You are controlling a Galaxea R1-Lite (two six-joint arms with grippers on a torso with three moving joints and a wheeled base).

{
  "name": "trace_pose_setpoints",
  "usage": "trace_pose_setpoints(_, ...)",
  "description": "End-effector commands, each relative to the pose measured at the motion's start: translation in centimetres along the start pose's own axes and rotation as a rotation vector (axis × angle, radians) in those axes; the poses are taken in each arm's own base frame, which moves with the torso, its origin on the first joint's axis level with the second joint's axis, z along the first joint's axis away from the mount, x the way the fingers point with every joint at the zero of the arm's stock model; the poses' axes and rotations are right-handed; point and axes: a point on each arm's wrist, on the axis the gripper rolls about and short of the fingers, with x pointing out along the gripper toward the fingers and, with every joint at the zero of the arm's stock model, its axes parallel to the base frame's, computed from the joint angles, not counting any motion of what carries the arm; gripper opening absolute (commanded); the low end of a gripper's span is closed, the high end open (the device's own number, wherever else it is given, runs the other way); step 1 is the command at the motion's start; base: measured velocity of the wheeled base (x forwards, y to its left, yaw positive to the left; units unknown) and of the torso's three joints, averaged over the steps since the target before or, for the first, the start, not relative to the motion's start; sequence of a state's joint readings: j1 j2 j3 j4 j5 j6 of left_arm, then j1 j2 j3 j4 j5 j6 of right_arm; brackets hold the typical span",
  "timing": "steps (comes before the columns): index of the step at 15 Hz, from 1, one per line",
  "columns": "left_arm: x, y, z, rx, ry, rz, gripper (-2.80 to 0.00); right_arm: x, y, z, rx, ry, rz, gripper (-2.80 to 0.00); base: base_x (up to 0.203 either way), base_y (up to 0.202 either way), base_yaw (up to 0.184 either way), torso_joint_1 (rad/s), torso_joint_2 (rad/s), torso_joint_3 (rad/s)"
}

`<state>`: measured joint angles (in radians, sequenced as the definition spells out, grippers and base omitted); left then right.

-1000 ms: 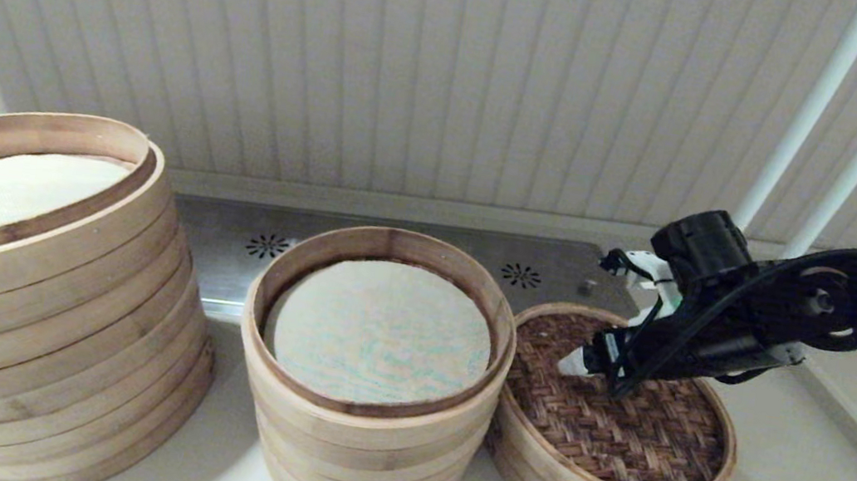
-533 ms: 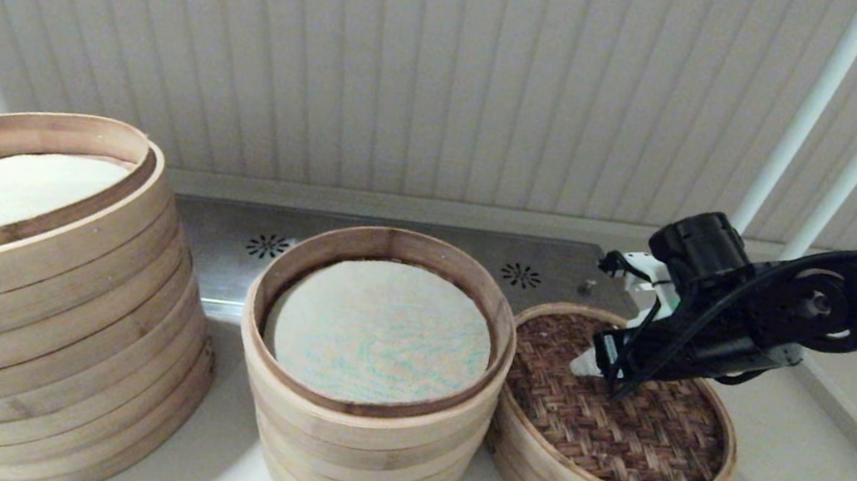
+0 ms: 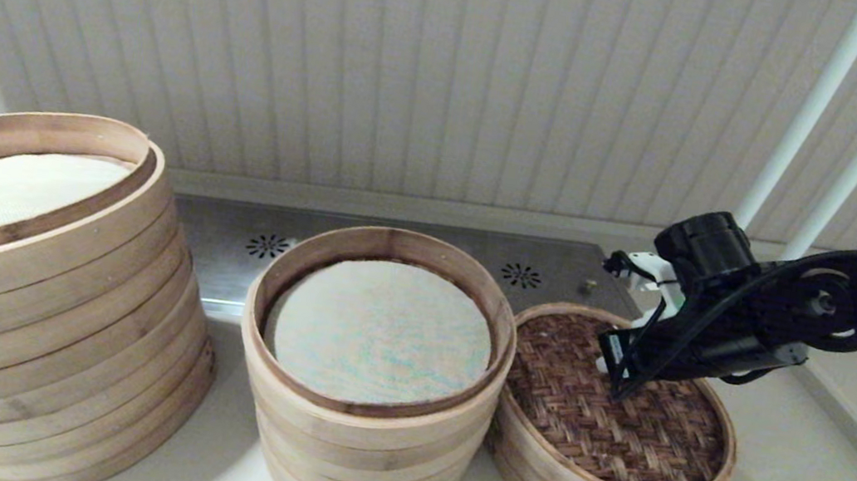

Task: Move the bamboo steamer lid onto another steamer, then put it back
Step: Pick up the steamer

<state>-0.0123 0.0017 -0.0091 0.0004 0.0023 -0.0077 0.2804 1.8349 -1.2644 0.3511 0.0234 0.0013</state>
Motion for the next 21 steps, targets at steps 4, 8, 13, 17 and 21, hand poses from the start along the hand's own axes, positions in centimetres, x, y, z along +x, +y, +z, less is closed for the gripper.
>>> trace_pose_setpoints(4, 0.0, 0.0, 0.0, 0.000, -0.001, 0.001, -2.80, -0.5, -0.1, 0.2, 0.007, -0.015, 0.000, -2.80, 0.000, 0.000, 0.000, 0.000, 0.00, 0.000)
trace_pose_setpoints(8, 0.0, 0.0, 0.0, 0.000, -0.001, 0.001, -2.80, -2.5, 0.1, 0.4, 0.010, -0.070, 0.003, -2.80, 0.000, 0.000, 0.000, 0.000, 0.00, 0.000)
trace_pose_setpoints(13, 0.0, 0.0, 0.0, 0.000, -0.001, 0.001, -2.80, -3.1, 0.0, 0.5, 0.011, -0.087, 0.003, -2.80, 0.000, 0.000, 0.000, 0.000, 0.00, 0.000)
trace_pose_setpoints(17, 0.0, 0.0, 0.0, 0.000, 0.001, 0.001, -2.80, -3.5, -0.1, 0.5, 0.005, -0.100, -0.002, -2.80, 0.000, 0.000, 0.000, 0.000, 0.00, 0.000)
trace_pose_setpoints(21, 0.0, 0.0, 0.0, 0.000, -0.001, 0.001, -2.80, -3.8, -0.5, 0.6, 0.014, -0.109, -0.007, -2.80, 0.000, 0.000, 0.000, 0.000, 0.00, 0.000)
